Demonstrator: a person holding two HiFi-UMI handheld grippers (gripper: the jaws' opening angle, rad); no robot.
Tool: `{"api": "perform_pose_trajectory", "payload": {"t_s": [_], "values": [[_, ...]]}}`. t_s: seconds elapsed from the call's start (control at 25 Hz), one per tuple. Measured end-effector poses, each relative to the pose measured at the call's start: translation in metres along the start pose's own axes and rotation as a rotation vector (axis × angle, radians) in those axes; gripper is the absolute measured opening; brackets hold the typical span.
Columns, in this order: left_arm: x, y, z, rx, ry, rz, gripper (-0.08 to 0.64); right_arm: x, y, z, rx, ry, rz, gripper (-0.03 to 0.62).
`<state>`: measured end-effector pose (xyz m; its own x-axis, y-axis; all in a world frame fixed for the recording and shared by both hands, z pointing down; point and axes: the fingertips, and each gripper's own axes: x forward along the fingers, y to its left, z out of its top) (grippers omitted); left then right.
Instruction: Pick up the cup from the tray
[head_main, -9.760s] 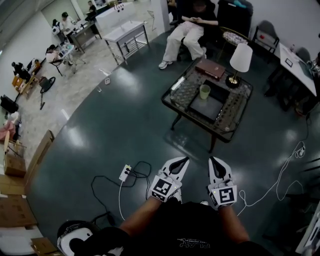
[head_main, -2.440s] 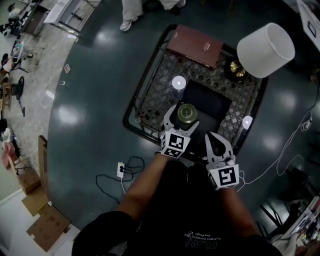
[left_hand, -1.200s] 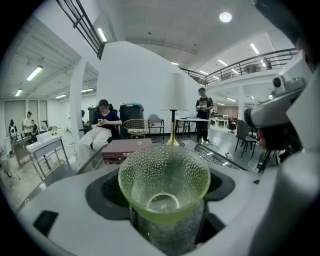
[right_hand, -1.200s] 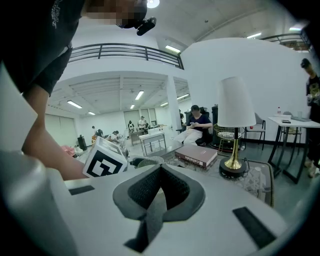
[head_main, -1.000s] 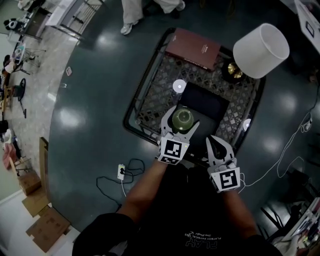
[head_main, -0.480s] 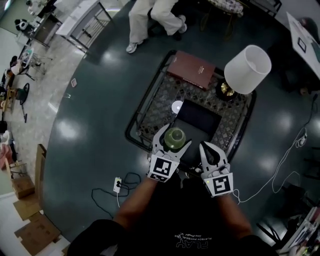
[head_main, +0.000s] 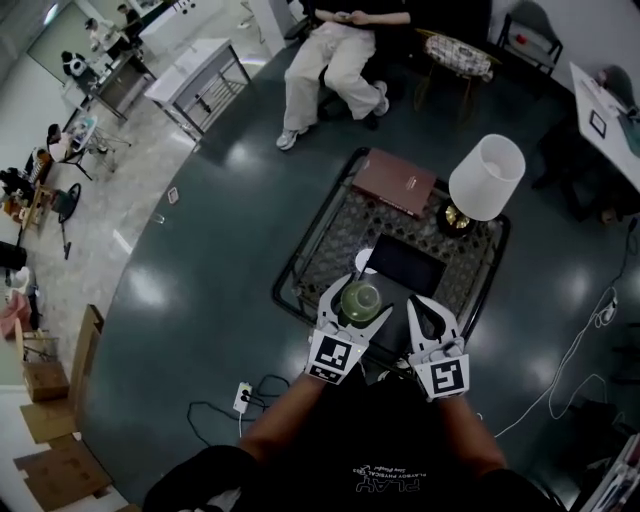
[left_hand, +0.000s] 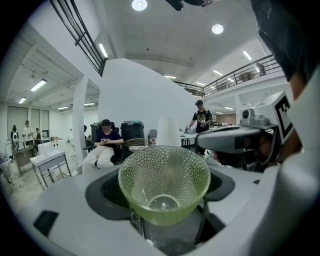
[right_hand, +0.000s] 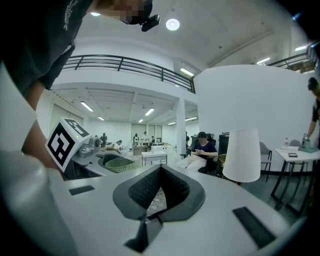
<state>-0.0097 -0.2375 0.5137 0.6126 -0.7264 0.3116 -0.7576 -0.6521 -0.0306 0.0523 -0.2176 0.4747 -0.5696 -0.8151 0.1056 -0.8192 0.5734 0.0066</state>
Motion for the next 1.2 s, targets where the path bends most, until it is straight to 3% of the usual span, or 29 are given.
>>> {"api": "perform_pose_trajectory", "payload": {"t_s": [0.52,0.92,1.08,1.2], "values": [[-0.012,-0.007,0.019,0.004,-0.025,-0.005,0.403,-0.009,-0.006,0.027,-0.028,-0.053,-0.032,-0.002],[-0.013,-0.013,0.016,0.006,-0.012,-0.005,0.402,-0.018,-0.017,0.026,-0.029,-0.033,-0.070,-0.002],[-0.012,-0.015,0.016,0.006,-0.011,-0.013,0.402,-0.018,-0.017,0.025,-0.044,0.019,-0.070,-0.002],[-0.007,-0.012,0.016,0.006,-0.008,-0.013,0.402,-0.015,-0.021,0.025,-0.032,-0.022,-0.074,-0.002]]}}
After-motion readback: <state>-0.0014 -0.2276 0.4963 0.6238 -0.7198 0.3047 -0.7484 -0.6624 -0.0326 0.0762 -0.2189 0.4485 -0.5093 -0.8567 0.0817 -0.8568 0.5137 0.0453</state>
